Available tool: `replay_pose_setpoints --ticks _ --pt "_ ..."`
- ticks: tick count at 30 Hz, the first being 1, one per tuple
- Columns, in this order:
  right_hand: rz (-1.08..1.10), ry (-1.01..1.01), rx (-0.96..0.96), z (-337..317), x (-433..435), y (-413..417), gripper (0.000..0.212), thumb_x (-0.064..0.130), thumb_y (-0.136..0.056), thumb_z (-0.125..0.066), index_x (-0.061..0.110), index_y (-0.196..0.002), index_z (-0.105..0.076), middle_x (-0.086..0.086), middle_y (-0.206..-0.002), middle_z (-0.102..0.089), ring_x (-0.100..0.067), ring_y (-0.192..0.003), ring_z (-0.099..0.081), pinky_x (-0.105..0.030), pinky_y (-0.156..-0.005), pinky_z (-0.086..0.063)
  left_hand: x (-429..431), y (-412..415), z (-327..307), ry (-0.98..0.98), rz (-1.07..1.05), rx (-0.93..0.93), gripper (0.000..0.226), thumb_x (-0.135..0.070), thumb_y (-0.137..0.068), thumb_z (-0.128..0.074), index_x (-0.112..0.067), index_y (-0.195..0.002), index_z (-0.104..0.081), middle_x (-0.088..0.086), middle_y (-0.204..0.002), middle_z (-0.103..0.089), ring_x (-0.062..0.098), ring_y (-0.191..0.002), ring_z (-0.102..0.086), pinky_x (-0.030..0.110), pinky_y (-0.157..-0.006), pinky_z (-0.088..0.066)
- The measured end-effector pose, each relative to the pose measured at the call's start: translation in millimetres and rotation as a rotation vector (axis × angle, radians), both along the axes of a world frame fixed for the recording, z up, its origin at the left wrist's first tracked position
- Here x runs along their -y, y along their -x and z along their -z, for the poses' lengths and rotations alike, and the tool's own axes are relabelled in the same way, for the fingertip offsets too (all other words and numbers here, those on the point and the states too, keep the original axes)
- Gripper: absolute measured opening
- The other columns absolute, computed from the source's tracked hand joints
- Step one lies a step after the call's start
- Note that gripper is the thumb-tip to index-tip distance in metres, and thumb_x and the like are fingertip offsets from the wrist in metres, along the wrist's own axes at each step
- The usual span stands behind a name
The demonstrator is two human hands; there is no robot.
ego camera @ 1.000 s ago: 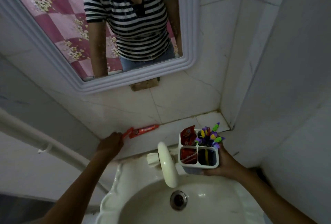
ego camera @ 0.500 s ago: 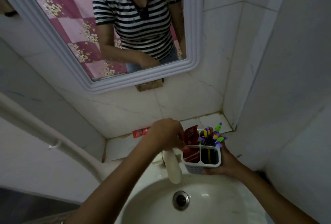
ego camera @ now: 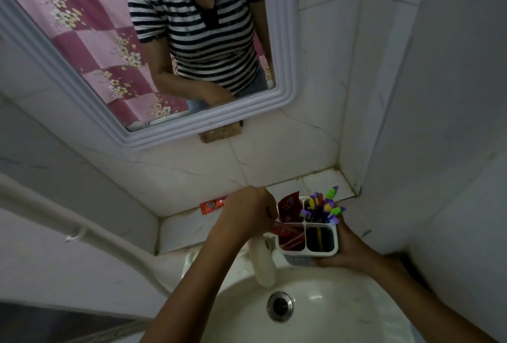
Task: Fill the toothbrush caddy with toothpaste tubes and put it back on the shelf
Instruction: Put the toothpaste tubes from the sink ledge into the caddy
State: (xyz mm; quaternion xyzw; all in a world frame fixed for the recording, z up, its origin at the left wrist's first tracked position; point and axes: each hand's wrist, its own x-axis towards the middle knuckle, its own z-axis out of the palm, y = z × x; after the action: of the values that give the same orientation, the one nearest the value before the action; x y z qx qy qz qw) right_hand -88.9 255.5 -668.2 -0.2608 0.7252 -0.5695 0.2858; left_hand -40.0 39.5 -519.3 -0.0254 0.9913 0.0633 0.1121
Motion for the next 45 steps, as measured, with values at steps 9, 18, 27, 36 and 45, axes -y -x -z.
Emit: replay_pose_setpoints --ticks 9,18,27,36,45 --pt "-0.030 0.006 0.019 3.9 6.7 9.0 0.114 -0.005 -0.060 -0.085 0.008 -0.144 -0.009 0.011 -0.130 -0.043 0.008 -0.116 -0.052 -0.001 -0.082 -0.044 -41.8 7.8 16.3 0.077 0.098 0.085 0.022 -0.021 -0.087 -0.060 -0.011 -0.105 -0.070 0.014 -0.103 -0.068 0.032 -0.093 -0.065 0.036 -0.071 -0.047" --pt "-0.004 -0.036 -0.030 -4.0 4.5 7.2 0.133 0.015 -0.057 -0.091 0.020 -0.147 0.005 0.008 -0.142 -0.041 -0.001 -0.128 -0.047 -0.015 -0.097 -0.046 63.3 24.9 17.7 -0.276 -0.256 0.017 0.029 -0.042 -0.085 -0.064 -0.015 -0.081 -0.073 0.001 -0.084 -0.073 0.019 -0.079 -0.068 0.030 -0.073 -0.054" --pt "-0.014 -0.035 -0.019 6.7 3.5 9.7 0.123 -0.001 -0.058 -0.089 0.006 -0.145 -0.004 -0.003 -0.140 -0.044 -0.001 -0.122 -0.052 -0.012 -0.087 -0.049 142.6 -0.5 135.9 0.170 -0.340 0.033 0.041 -0.028 -0.092 -0.051 -0.017 -0.132 -0.049 0.010 -0.133 -0.054 0.032 -0.115 -0.055 0.042 -0.090 -0.047" --pt "-0.015 -0.022 0.025 0.6 3.8 7.4 0.117 -0.002 -0.060 -0.088 0.017 -0.143 -0.008 0.006 -0.137 -0.042 0.012 -0.117 -0.050 -0.017 -0.094 -0.050 95.4 -10.3 35.4 -0.380 -0.410 -0.487 0.014 -0.024 -0.086 -0.067 -0.021 -0.099 -0.069 -0.007 -0.078 -0.067 0.003 -0.067 -0.063 0.018 -0.060 -0.048" --pt "-0.033 0.049 -0.005 -3.7 6.8 7.3 0.120 -0.008 -0.061 -0.085 0.006 -0.145 0.000 0.002 -0.135 -0.043 0.011 -0.117 -0.050 -0.005 -0.089 -0.044 -7.1 -6.7 -53.2 -0.297 0.153 -0.158 0.020 -0.037 -0.076 -0.076 -0.028 -0.094 -0.078 -0.011 -0.088 -0.077 0.001 -0.075 -0.068 0.015 -0.071 -0.052"
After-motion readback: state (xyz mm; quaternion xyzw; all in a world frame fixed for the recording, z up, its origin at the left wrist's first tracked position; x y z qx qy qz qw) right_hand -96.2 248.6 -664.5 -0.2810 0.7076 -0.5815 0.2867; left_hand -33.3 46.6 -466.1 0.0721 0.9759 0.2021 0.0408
